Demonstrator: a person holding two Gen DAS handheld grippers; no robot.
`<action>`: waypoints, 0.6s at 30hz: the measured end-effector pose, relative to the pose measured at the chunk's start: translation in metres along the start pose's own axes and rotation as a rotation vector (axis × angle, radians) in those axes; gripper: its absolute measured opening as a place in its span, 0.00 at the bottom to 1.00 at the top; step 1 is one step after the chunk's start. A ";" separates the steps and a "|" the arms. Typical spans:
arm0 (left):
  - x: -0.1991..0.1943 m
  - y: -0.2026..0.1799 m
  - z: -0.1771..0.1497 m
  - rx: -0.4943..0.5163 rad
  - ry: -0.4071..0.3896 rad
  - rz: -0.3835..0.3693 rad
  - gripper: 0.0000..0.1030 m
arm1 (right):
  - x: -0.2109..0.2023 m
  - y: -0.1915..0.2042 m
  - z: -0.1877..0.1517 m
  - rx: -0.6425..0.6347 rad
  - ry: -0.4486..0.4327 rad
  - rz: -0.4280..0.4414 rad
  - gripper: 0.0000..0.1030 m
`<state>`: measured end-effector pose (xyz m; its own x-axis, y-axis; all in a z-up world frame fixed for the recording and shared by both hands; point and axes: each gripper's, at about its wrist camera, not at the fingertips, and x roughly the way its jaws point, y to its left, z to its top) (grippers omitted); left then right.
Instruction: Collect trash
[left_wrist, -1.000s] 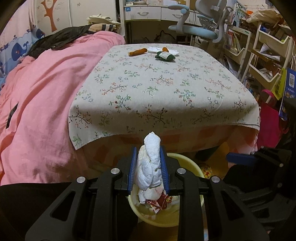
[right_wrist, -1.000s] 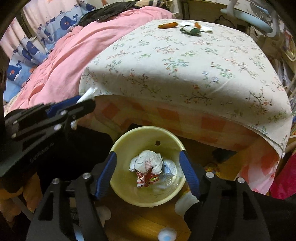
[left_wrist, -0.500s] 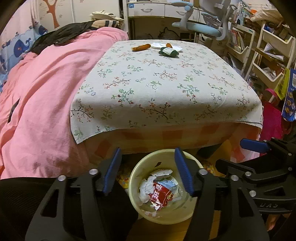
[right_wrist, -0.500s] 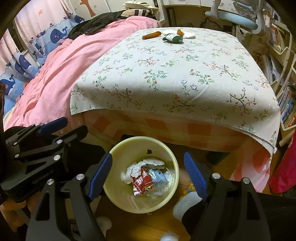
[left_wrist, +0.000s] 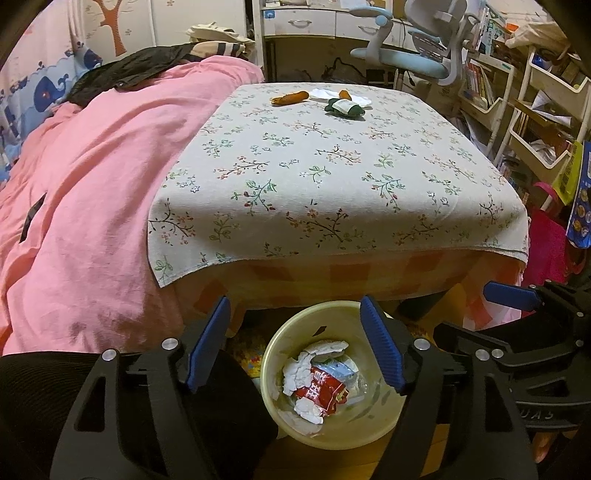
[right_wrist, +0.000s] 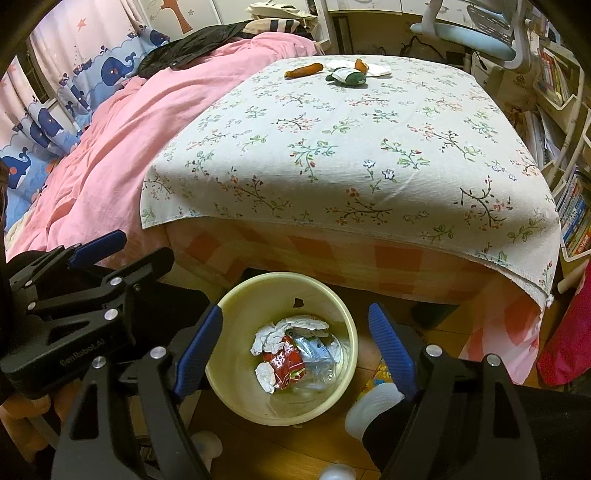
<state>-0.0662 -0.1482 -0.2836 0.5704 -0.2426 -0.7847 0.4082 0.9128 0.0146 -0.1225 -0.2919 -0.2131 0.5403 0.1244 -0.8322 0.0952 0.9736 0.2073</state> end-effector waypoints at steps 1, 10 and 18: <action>0.000 0.000 0.000 0.000 0.000 0.000 0.68 | 0.000 0.000 0.000 0.000 0.000 0.000 0.76; -0.001 0.002 0.000 -0.005 -0.002 0.002 0.70 | 0.000 0.000 0.000 0.000 0.000 0.001 0.76; -0.001 0.002 0.000 -0.007 -0.003 0.002 0.70 | 0.000 0.000 0.000 0.000 -0.002 0.000 0.76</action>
<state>-0.0657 -0.1465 -0.2827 0.5736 -0.2419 -0.7826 0.4024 0.9154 0.0120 -0.1228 -0.2917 -0.2134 0.5417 0.1239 -0.8314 0.0953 0.9736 0.2072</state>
